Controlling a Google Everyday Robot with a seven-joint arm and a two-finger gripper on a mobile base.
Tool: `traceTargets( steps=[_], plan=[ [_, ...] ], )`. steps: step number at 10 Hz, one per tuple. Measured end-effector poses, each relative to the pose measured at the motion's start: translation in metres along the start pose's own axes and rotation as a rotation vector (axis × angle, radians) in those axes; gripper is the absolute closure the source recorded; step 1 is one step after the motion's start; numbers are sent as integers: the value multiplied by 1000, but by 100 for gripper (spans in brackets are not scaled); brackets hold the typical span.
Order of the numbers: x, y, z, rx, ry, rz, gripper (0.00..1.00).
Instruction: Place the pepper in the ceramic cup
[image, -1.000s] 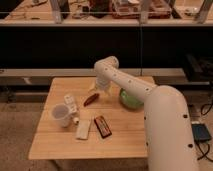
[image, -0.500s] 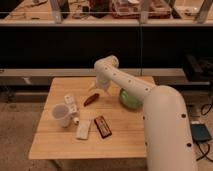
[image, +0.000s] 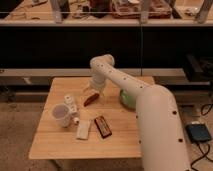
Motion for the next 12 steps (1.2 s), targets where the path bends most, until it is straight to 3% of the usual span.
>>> traceTargets(
  steps=[4, 8, 12],
  plan=[
    [-3, -4, 25, -71, -52, 69, 20],
    [9, -11, 44, -50, -46, 143, 20],
    [17, -8, 57, -43, -13, 152, 23]
  ],
)
